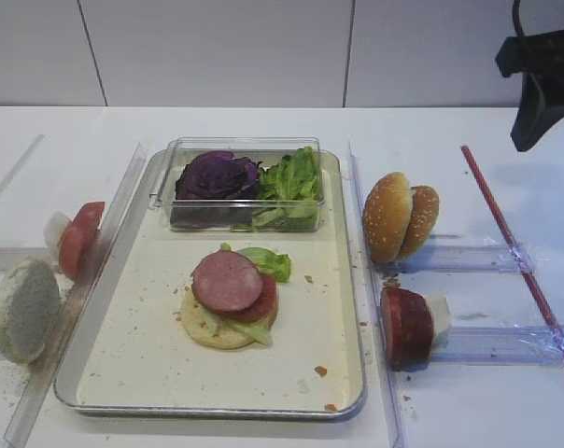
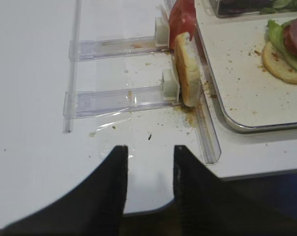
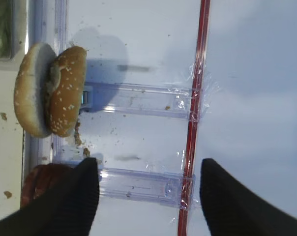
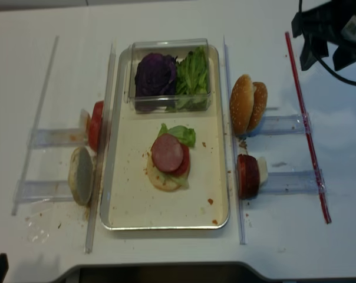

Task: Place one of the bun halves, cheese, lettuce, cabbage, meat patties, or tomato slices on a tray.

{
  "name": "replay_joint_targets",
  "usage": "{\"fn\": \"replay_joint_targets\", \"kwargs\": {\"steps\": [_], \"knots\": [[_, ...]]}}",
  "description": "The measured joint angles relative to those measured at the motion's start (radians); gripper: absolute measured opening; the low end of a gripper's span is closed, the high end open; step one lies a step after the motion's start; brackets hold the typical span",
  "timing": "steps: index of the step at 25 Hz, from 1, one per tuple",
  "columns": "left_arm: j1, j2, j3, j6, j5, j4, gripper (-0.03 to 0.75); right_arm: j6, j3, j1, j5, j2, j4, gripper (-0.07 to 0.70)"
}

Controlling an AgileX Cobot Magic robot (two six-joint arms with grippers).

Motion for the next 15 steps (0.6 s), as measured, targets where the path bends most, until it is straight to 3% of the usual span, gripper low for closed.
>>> {"fn": "replay_joint_targets", "kwargs": {"steps": [9, 15], "knots": [[0.000, 0.000, 0.000, 0.000, 0.000, 0.006, 0.223, -0.058, 0.136, 0.000, 0.000, -0.122, -0.002, 0.465], [0.000, 0.000, 0.000, 0.000, 0.000, 0.006, 0.223, -0.060, 0.289, 0.000, 0.000, -0.261, -0.016, 0.464]]}}
